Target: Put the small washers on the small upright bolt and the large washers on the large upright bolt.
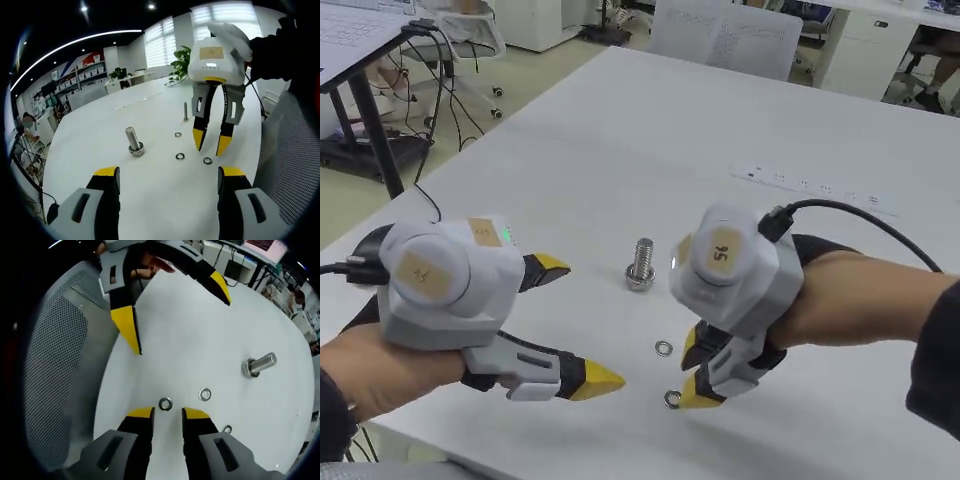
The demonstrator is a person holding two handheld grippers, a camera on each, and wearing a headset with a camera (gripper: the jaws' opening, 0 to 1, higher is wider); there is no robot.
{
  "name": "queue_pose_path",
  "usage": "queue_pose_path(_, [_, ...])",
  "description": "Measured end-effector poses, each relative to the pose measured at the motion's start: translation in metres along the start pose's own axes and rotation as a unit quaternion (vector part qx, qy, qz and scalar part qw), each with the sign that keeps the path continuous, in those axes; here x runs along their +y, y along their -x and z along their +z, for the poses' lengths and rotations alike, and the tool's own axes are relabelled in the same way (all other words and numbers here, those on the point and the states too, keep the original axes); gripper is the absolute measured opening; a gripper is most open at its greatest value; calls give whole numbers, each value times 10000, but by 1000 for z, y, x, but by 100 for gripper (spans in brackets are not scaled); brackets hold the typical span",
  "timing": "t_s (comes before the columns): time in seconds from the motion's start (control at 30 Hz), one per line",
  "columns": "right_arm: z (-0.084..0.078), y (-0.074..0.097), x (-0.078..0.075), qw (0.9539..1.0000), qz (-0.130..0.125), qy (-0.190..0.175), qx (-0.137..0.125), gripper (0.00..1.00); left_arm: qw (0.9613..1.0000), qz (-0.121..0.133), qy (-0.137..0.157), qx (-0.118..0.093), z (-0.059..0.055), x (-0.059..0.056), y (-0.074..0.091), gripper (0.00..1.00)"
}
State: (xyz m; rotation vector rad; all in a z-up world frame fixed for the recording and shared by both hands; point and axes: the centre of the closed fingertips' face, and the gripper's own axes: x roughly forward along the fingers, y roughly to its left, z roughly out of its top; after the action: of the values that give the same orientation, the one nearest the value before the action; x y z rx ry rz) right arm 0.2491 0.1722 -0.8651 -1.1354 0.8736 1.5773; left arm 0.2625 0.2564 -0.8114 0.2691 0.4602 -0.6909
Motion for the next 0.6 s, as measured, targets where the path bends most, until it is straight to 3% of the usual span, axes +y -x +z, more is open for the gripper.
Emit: queue_pose_path(0.6, [-1, -15, 3, 9998, 27, 128, 148, 18, 10000, 16, 31, -31, 1, 2, 1, 80])
